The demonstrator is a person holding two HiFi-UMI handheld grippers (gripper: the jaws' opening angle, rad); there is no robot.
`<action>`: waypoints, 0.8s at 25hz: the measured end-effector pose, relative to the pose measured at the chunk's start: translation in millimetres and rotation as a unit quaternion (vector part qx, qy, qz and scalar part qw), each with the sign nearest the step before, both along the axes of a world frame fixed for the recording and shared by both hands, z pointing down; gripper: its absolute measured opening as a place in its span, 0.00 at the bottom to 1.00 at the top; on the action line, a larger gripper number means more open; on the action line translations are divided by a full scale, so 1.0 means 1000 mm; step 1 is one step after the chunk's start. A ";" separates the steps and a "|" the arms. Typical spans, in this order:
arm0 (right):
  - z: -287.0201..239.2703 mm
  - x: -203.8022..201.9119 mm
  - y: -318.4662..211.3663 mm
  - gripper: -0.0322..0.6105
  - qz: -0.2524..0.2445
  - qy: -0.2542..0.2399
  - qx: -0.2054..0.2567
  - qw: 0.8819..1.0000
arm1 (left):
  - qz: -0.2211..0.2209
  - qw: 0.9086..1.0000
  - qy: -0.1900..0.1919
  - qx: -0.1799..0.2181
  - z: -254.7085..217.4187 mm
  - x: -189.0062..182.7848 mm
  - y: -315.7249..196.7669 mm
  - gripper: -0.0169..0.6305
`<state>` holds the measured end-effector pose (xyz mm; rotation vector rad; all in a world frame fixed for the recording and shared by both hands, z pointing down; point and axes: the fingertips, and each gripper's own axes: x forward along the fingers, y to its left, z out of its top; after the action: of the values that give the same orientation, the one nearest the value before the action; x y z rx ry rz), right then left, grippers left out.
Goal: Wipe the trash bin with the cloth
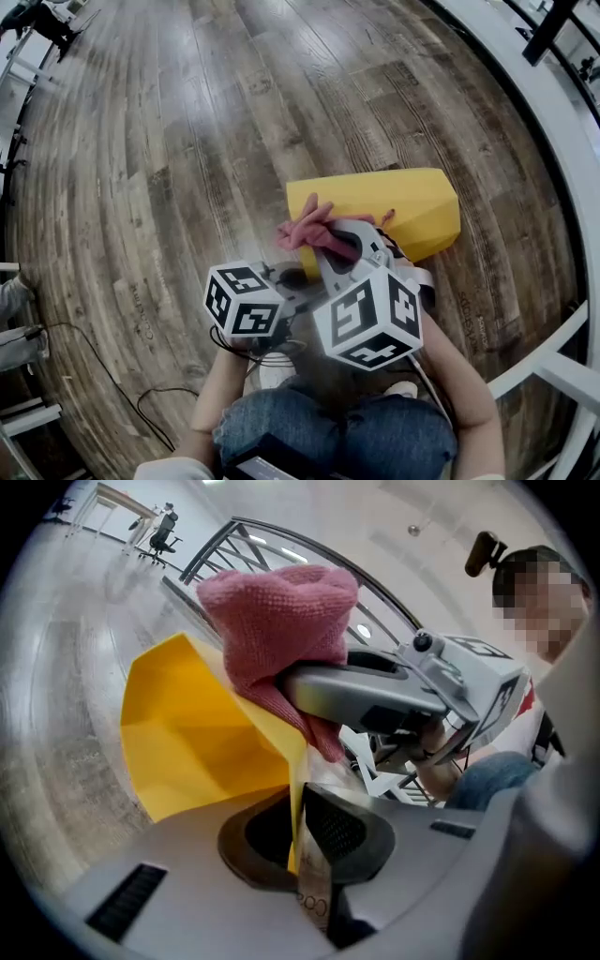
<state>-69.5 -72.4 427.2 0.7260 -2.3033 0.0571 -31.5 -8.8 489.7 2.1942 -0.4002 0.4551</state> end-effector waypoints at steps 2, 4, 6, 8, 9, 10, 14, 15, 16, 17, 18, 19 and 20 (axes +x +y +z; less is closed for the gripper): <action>0.002 0.012 -0.005 0.13 0.018 0.005 -0.001 1.000 | -0.001 1.000 0.001 0.002 -0.001 0.000 -0.001 0.05; 0.005 0.030 -0.012 0.13 0.043 0.012 -0.004 0.999 | 0.000 1.000 0.001 0.003 0.000 0.000 -0.001 0.05; 0.010 0.055 -0.019 0.13 0.074 0.022 -0.008 0.997 | 0.000 1.000 0.004 0.004 0.000 0.000 -0.001 0.05; 0.015 0.081 -0.026 0.13 0.106 0.032 -0.011 0.994 | 0.000 1.000 0.010 0.002 0.000 0.000 -0.001 0.05; 0.018 0.094 -0.030 0.13 0.123 0.034 -0.013 0.992 | 0.001 1.000 0.012 0.002 0.000 0.000 0.000 0.05; 0.020 0.107 -0.034 0.13 0.140 0.036 -0.014 0.989 | 0.001 1.000 0.014 0.002 0.000 0.001 0.000 0.05; 0.030 0.165 -0.051 0.13 0.214 0.053 -0.002 0.975 | -0.002 1.000 0.017 0.006 0.000 0.001 0.000 0.05; 0.033 0.180 -0.055 0.13 0.233 0.056 0.000 0.971 | -0.002 1.000 0.016 0.008 0.000 0.001 0.000 0.05; 0.036 0.195 -0.059 0.13 0.251 0.056 0.001 0.966 | -0.001 1.000 0.015 0.011 0.000 0.001 -0.001 0.05; 0.038 0.208 -0.063 0.13 0.269 0.053 0.000 0.962 | -0.001 1.000 0.014 0.012 0.000 0.002 -0.001 0.05; 0.041 0.220 -0.066 0.13 0.285 0.049 -0.002 0.957 | -0.001 1.000 0.013 0.013 0.000 0.002 -0.001 0.05; 0.042 0.229 -0.068 0.13 0.299 0.044 -0.004 0.953 | -0.001 1.000 0.014 0.012 0.000 0.001 -0.001 0.05; 0.044 0.235 -0.070 0.13 0.308 0.040 -0.006 0.950 | -0.001 1.000 0.015 0.011 0.000 0.001 -0.002 0.05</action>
<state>165.1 -142.6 470.7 1.3882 -1.9165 0.3200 -30.3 -10.3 489.6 2.2196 -0.3938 0.4168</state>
